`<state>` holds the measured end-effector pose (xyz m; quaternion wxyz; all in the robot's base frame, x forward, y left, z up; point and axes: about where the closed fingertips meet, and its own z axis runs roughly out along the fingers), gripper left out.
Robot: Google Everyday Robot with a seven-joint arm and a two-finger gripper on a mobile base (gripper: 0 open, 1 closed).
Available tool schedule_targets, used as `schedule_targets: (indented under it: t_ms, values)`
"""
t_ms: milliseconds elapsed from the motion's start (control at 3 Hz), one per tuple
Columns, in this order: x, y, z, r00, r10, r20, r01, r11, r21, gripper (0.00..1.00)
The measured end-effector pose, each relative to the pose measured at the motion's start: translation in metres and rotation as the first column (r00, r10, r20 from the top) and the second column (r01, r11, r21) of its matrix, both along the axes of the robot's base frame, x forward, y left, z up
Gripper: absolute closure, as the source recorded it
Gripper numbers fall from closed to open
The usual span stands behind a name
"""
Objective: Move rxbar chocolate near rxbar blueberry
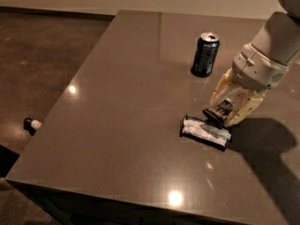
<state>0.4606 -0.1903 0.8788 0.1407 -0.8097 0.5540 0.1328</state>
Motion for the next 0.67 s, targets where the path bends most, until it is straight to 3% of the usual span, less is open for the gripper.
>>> schedule_targets:
  t_ms: [333, 667]
  values:
    - [0.0044, 0.0023, 0.0011, 0.9998, -0.003, 0.019, 0.003, 1.000, 0.003, 0.17]
    - [0.0077, 0.0038, 0.0015, 0.9994, -0.007, 0.033, 0.007, 1.000, 0.006, 0.00]
